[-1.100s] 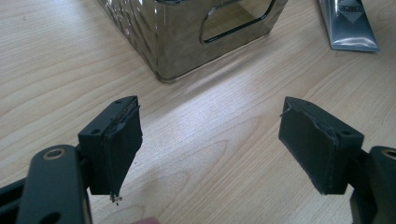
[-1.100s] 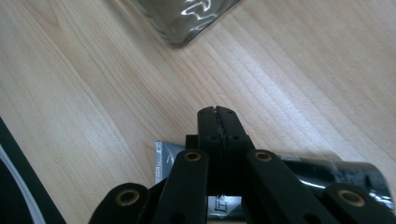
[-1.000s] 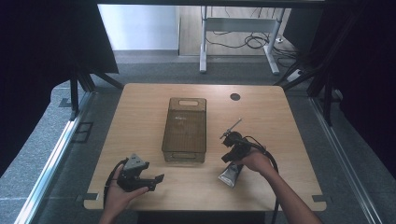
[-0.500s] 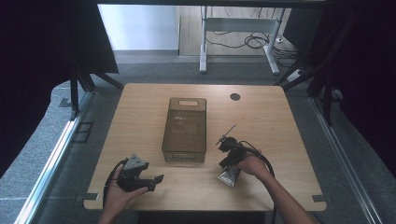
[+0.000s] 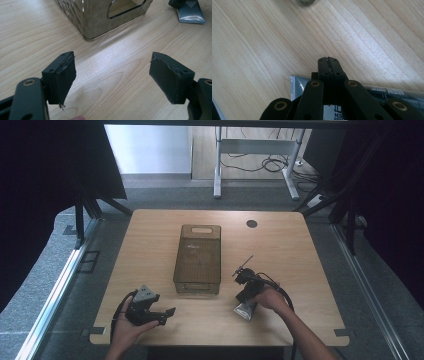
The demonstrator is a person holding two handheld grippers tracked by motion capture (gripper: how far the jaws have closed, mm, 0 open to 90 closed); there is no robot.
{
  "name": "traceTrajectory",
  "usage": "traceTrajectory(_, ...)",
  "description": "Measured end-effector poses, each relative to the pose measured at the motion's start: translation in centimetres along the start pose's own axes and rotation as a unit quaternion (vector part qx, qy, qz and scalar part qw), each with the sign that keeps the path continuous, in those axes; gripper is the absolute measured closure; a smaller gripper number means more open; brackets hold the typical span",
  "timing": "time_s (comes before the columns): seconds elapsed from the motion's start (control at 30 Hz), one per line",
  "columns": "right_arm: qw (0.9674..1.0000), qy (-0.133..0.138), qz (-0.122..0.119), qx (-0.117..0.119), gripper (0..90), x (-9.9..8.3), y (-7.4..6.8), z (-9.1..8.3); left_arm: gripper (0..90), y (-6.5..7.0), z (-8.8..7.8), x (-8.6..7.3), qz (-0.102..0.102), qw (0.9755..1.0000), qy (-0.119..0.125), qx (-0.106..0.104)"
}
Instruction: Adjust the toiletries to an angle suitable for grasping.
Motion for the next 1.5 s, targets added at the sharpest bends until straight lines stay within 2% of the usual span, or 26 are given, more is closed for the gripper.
traceTrajectory(0.53, 1.0, 0.0, -0.001, 0.001, 89.6, -1.3, -0.2, -0.1, 21.5, 0.0, 0.2, -0.1, 0.003, 1.0, -0.005, -0.004)
traceTrajectory(0.83, 0.9999, -0.004, -0.005, -0.012, 89.7, -2.7, -0.6, -0.6, 21.4, 0.1, 0.2, -0.1, 0.004, 1.0, -0.007, -0.004)
traceTrajectory(1.17, 0.9999, -0.003, 0.008, -0.014, 89.7, -4.4, 0.0, -1.2, 21.4, 0.1, 0.2, -0.2, 0.005, 0.9999, -0.008, -0.003)
traceTrajectory(1.5, 0.9994, 0.002, 0.021, -0.026, 89.6, -5.5, 0.8, -1.9, 21.2, 0.2, 0.4, -0.3, 0.007, 0.9999, -0.014, -0.005)
Point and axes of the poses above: each handheld gripper's, and its own axes: z roughly forward along the jaws, x roughly out of its top, y roughly to its right, the point moved 9 cm from there along z, roughly forward along the jaws, and after that the axes turned 7 degrees about -z, right-handed, at the moved point
